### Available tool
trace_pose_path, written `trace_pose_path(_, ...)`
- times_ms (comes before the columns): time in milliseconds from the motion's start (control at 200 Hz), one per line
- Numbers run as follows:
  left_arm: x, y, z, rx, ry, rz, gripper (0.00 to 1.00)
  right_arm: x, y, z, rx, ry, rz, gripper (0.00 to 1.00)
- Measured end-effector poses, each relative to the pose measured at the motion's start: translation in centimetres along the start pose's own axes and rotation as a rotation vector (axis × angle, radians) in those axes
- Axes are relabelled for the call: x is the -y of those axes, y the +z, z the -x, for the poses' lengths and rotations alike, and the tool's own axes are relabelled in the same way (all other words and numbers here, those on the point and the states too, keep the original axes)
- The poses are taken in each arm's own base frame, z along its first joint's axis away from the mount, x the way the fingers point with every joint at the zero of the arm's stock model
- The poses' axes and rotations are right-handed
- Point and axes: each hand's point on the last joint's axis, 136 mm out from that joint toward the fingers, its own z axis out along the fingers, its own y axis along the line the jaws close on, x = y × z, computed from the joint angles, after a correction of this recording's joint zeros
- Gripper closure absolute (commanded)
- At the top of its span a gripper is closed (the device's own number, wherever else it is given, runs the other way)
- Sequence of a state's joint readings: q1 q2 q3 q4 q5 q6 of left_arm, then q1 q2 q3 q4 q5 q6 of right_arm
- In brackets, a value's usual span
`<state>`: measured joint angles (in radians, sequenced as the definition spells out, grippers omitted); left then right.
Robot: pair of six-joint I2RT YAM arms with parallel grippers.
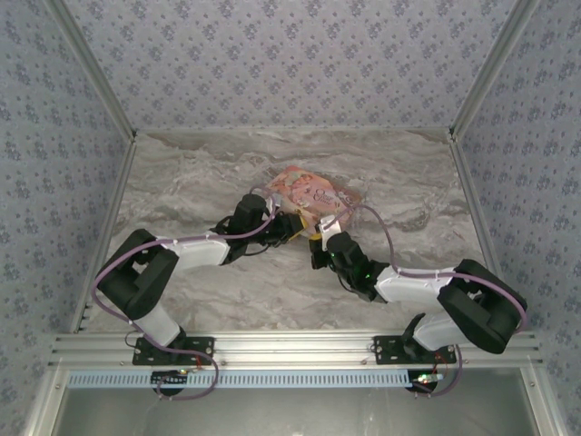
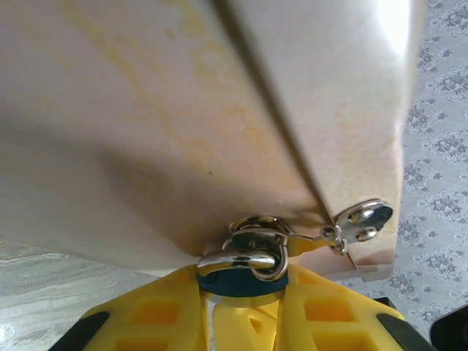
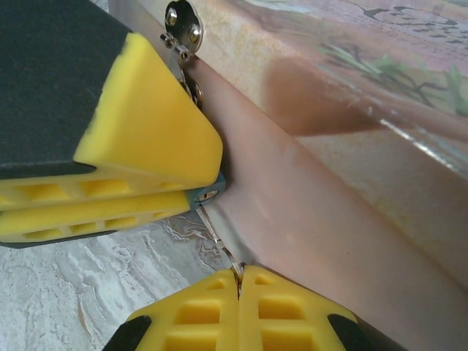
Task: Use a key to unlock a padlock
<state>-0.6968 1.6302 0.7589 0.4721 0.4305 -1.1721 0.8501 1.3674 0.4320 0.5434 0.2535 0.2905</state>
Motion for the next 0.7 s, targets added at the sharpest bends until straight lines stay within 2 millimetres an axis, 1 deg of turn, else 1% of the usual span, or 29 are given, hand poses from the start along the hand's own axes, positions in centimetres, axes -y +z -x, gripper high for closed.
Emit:
trace_pose_path(210,-0.37,-0.03,-0.09,0.002,-0.003,0.008,0.77,0.05,0.0,0.03,0.001,0.001,-0.001,1.0)
trace_pose_path(455,-0.46,-0.04,-0.06,0.005,-0.004,0.011,0.77,0.1,-0.18,0.48,0.014,0.005,-0.001,1.0)
trace_pose_path(700,-0.46,-0.04,-0.06,0.005,-0.005,0.011,0.77,0.02,-0.18,0.46,0.013,0.006,0.004,1.0)
